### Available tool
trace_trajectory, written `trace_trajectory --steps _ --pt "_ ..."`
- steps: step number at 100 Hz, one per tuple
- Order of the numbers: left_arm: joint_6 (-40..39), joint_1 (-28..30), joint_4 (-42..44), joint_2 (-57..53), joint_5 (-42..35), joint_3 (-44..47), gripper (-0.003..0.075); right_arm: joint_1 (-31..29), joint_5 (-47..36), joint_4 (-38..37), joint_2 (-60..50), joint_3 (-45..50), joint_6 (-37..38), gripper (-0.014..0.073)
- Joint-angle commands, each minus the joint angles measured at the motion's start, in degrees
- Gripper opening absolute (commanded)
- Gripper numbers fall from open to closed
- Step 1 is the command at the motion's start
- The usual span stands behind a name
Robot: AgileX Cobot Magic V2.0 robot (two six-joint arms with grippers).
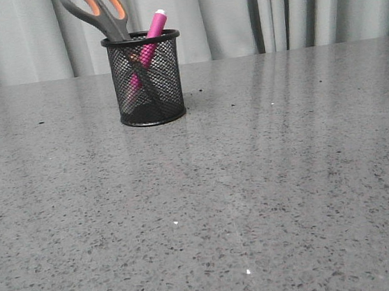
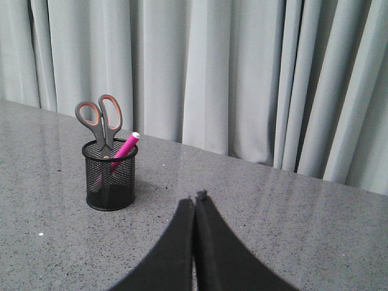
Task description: Put pen and scissors into bin
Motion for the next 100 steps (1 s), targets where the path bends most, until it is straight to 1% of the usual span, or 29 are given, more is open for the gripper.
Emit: trace_trajectory --steps 1,9,18,28,33,40,47,48,59,64,76,80,88,100 --pt "-0.63 0.10 0.12 -1.80 -3.16 2.76 -0.0019 0.04 -3.62 -1.54 0.92 -1.20 0.12 -0.0070" --pt "-0.63 0.10 0.12 -1.80 -3.16 2.76 -0.0019 -0.24 -3.50 -1.54 0.92 -0.51 0.12 -0.0070" --pt "-0.63 0.10 0.12 -1.80 -3.16 2.76 -0.0019 -1.59 -4.26 -1.54 0.39 2.38 0.12 -0.0070" --pt "-0.63 0.10 0.12 -1.80 -3.16 2.76 -0.0019 -5.21 -4.79 -0.87 -0.05 7.15 0.12 -0.0070" --pt "-0.63 0.10 0.12 -1.80 -3.16 2.76 -0.0019 -7.46 -6.62 1.06 -0.05 9.87 0.12 -0.0070" --pt "-0.63 0.10 0.12 -1.80 -3.16 2.76 -0.0019 -10.90 -12.38 2.59 -0.05 14.45 0.12 -0.0070" --pt "-0.63 0.10 0.12 -1.80 -3.16 2.76 -0.0019 -14.24 -20.96 3.55 -0.05 19.51 0.12 -0.0070" --pt "-0.63 0.10 0.12 -1.80 -3.16 2.76 -0.0019 -14.87 -23.30 3.79 -0.05 20.44 0.12 -0.0070" --pt "-0.63 0.10 0.12 -1.80 -3.16 2.76 -0.0019 -18.86 -31.90 5.69 -0.15 26.69 0.12 -0.0070" --pt "-0.63 0.10 0.12 -1.80 -3.16 2.76 -0.0019 -20.22 -33.53 6.79 -0.44 28.83 0.12 -0.0070" --pt "-0.63 0.10 0.12 -1.80 -3.16 2.76 -0.0019 -21.99 -33.03 9.55 -3.29 32.89 0.12 -0.0070" --pt "-0.63 0.10 0.12 -1.80 -3.16 2.76 -0.0019 -22.43 -27.35 9.70 -4.78 32.64 0.12 -0.0070" --pt "-0.63 0.10 0.12 -1.80 -3.16 2.76 -0.0019 -23.32 -20.98 9.79 -7.94 32.64 -0.37 -0.0070" --pt "-0.63 0.10 -0.09 -1.80 -3.16 2.76 -0.0019 -24.06 -14.18 9.93 -7.73 32.64 -0.81 -0.0070"
